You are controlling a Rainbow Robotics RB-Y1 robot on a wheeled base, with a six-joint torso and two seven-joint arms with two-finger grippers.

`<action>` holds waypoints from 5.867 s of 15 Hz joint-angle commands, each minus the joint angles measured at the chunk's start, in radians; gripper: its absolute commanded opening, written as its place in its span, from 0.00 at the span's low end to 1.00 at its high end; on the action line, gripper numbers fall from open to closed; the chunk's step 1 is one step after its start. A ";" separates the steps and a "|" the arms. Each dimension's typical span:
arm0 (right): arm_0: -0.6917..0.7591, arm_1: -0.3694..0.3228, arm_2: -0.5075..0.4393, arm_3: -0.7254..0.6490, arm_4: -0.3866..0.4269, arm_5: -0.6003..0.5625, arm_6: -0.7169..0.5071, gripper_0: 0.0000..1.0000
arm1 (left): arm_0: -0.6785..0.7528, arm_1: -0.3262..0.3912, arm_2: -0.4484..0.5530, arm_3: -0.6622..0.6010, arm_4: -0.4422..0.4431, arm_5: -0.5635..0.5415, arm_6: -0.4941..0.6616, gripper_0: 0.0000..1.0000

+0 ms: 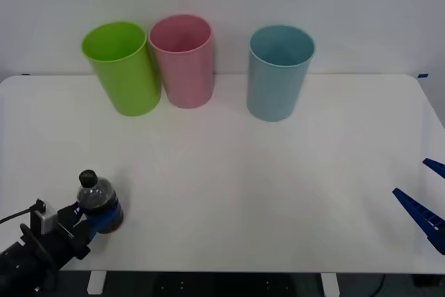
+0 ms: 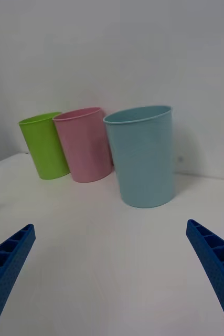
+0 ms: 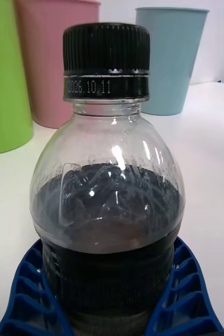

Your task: Grasp the object on the table and drop it into the matching bin: aluminum can to the light blue bin, PET bottle to the pink bin.

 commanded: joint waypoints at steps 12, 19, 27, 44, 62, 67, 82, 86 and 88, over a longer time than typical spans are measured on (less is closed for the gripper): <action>0.000 0.000 0.000 0.000 0.000 0.000 0.000 1.00 | 0.072 0.000 0.063 -0.233 0.228 0.091 0.113 0.00; 0.000 0.000 0.000 0.000 0.000 0.000 0.000 1.00 | -0.023 0.000 0.049 -0.344 0.200 0.113 0.363 0.00; 0.000 0.000 0.000 0.000 0.000 0.000 0.000 1.00 | -0.242 0.000 0.054 -0.345 0.088 0.194 0.558 0.00; 0.000 0.000 0.000 0.000 0.000 0.000 0.000 1.00 | -0.699 -0.001 -0.135 -0.114 -0.204 0.662 0.671 0.00; 0.000 0.000 0.000 0.000 0.000 0.000 0.000 1.00 | -1.121 -0.069 -0.353 0.371 -0.256 1.033 0.567 0.00; 0.000 0.000 0.000 0.000 0.000 0.000 0.000 1.00 | -1.120 -0.069 -0.353 0.371 -0.257 1.033 0.558 0.10; 0.000 0.000 0.000 0.000 0.000 0.000 0.000 1.00 | -0.900 -0.064 -0.308 0.093 -0.184 0.871 0.559 1.00; 0.000 0.000 0.000 0.000 0.000 0.000 0.000 1.00 | -0.745 -0.027 -0.302 -0.072 -0.124 0.806 0.555 1.00; 0.000 0.000 0.000 0.000 0.000 0.000 0.000 1.00 | -0.675 -0.004 -0.295 -0.132 -0.092 0.768 0.550 1.00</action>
